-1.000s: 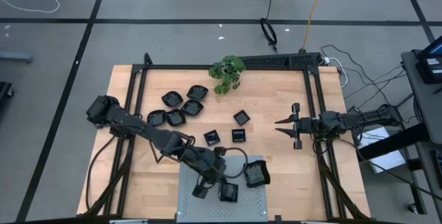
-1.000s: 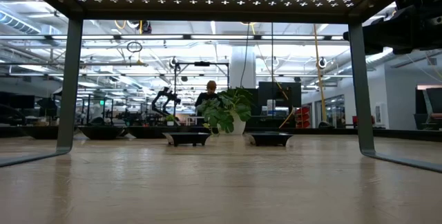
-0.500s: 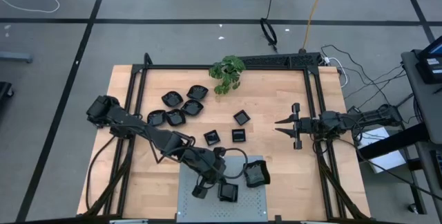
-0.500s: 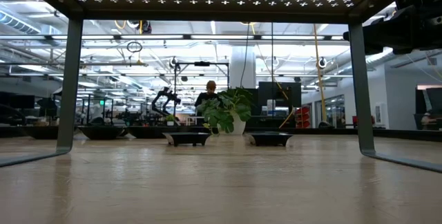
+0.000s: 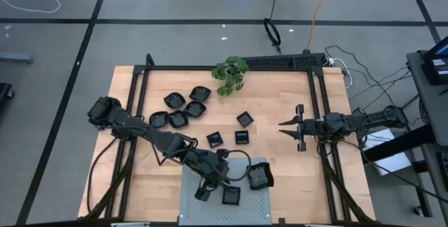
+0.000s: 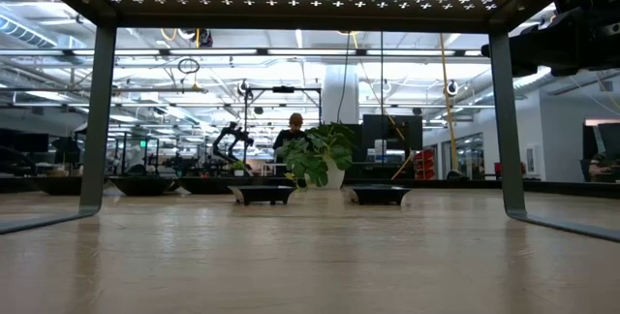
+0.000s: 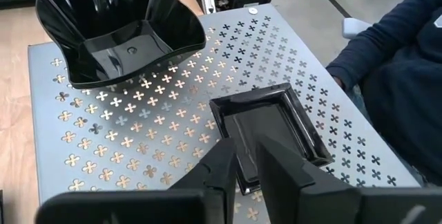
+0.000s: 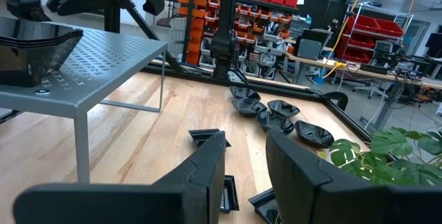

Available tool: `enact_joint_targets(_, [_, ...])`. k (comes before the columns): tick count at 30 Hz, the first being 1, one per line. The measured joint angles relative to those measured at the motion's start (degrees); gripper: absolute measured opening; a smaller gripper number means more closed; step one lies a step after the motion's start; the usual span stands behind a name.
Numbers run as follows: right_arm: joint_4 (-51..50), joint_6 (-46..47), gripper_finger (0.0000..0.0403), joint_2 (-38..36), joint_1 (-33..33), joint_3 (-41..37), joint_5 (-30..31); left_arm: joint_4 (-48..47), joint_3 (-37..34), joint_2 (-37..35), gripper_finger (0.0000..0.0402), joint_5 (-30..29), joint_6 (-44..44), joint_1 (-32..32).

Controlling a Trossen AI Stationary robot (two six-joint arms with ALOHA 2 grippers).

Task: Pick & Place Mini shaped plates
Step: Stack the square plate onto the other square plate on the shelf, then stack the square plate onto the stacked square plate on the shelf

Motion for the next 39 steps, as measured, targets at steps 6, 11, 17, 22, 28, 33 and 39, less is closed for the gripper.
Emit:
enact_joint_targets(6, [0.0,-0.01,0.0095,-0.02,-0.02,0.0,0.01,-0.2,-0.02,-0.41,0.0062,-0.12,2.34,0.04])
enact_joint_targets(11, [0.0,-0.01,0.0094,0.0,-0.01,0.01,0.01,-4.35,-0.02,-3.66,0.0063,-7.26,4.87,0.75])
enact_joint_targets(17, [-0.01,0.0,0.0096,0.0,-0.01,0.0,0.0,-14.41,-0.02,-9.76,0.0063,-22.03,1.02,3.83])
enact_joint_targets(22, [0.0,0.0,0.0094,0.0,-0.01,0.0,0.01,-25.75,-0.02,-13.0,0.0096,-29.62,-6.18,8.21])
enact_joint_targets(28, [-0.02,-0.01,0.0095,0.02,-0.02,0.01,0.01,-35.01,-0.72,-13.28,0.0185,-31.39,-12.27,13.81])
enact_joint_targets(33, [0.0,0.0,0.0094,0.0,-0.01,0.01,0.0,-32.38,-7.17,-13.16,0.0233,-29.51,-13.48,18.03])
enact_joint_targets(39, [0.0,-0.01,0.0094,0.0,0.0,-0.01,0.01,-23.5,-17.01,-13.16,0.0243,-23.65,-13.9,23.42])
